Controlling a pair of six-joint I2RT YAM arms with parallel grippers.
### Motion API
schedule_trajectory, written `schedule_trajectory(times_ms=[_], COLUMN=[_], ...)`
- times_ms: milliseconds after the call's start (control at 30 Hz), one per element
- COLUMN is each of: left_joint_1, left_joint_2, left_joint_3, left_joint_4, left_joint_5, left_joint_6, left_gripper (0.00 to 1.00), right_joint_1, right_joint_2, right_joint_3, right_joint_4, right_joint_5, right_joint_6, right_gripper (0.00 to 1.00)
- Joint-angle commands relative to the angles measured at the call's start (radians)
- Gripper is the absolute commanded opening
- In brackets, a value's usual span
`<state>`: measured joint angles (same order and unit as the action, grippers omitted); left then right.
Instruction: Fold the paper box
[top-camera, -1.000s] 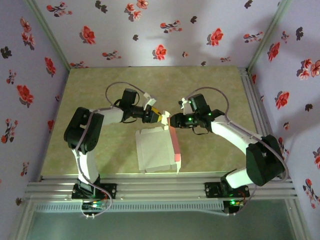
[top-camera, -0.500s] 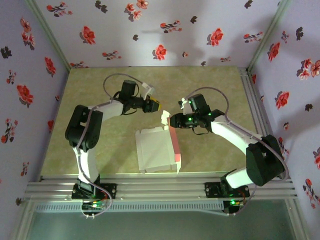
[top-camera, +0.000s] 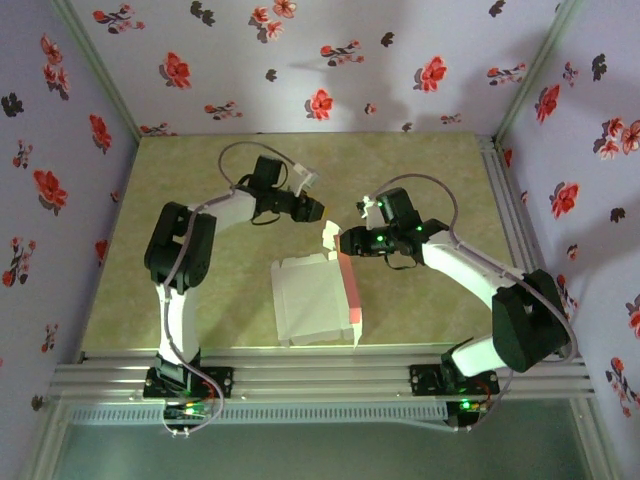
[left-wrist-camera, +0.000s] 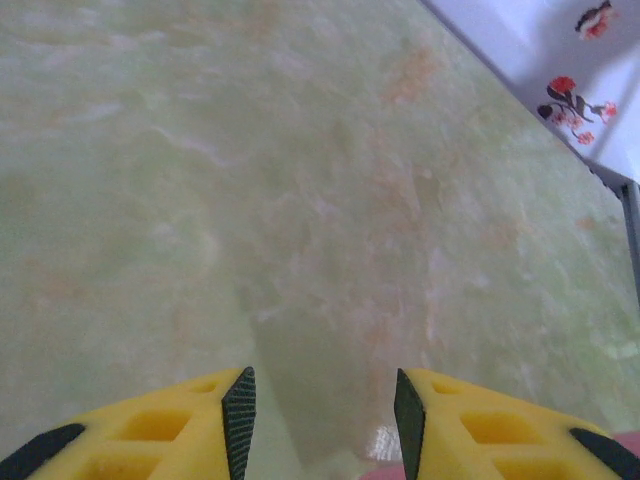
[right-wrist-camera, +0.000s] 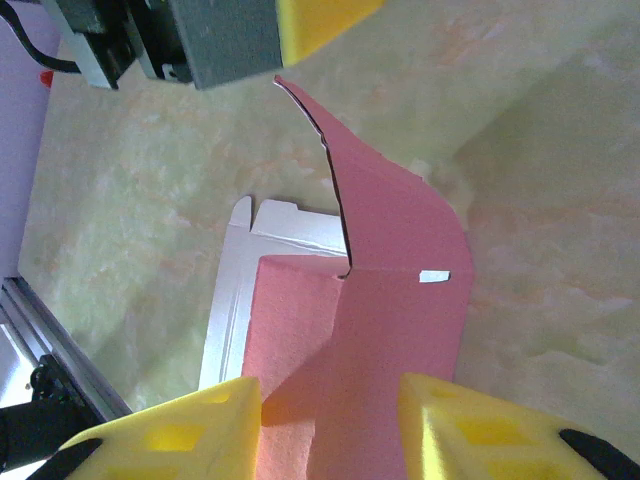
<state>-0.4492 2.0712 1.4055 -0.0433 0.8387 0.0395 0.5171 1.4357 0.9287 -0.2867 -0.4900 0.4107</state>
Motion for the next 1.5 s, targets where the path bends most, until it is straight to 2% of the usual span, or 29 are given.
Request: schedule_trajectory(times_ms=[0, 133, 400, 800, 1067, 1467], left_joint_1=[-0.021, -0.042, -0.040, -0.033, -0.039, -0.058], left_joint_2=[0.008, -0.017, -0.065, -0.108, -0.164, -0.154], left_joint_3=[0.020, -0.001, -0.079, -0.177, -0.288, -0.329], left_joint_4=[-0.081, -0.123, -0.122, 0.028, 0.222, 0.278], left_joint_5=[0.069, 0.104, 0.188, 0.280, 0.323, 0.319], left_joint_6=[0.109, 0.176, 0.207, 0.138, 0.043, 0.037], left_gripper=[0.44, 0.44, 0.44, 0.44, 0.44, 0.44], right_joint_1=[0.004, 0.004, 0.003, 0.003, 0.000, -0.008], right_joint_2=[0.026, 0.026, 0.015, 0.008, 0.013, 0.021], right_joint_3=[0.013, 0.013, 0.006, -0.007, -0.005, -0.010], right_joint_4=[-0.066, -0.066, -0.066, -0.039, -0.034, -0.024], right_joint_5=[0.028, 0.031, 0.044, 0.027, 0.014, -0.009], right_joint_6=[-0.027, -0.027, -0.027, -0.012, -0.009, -0.003], right_gripper=[0.41, 0.41, 0.41, 0.38, 0.37, 0.36])
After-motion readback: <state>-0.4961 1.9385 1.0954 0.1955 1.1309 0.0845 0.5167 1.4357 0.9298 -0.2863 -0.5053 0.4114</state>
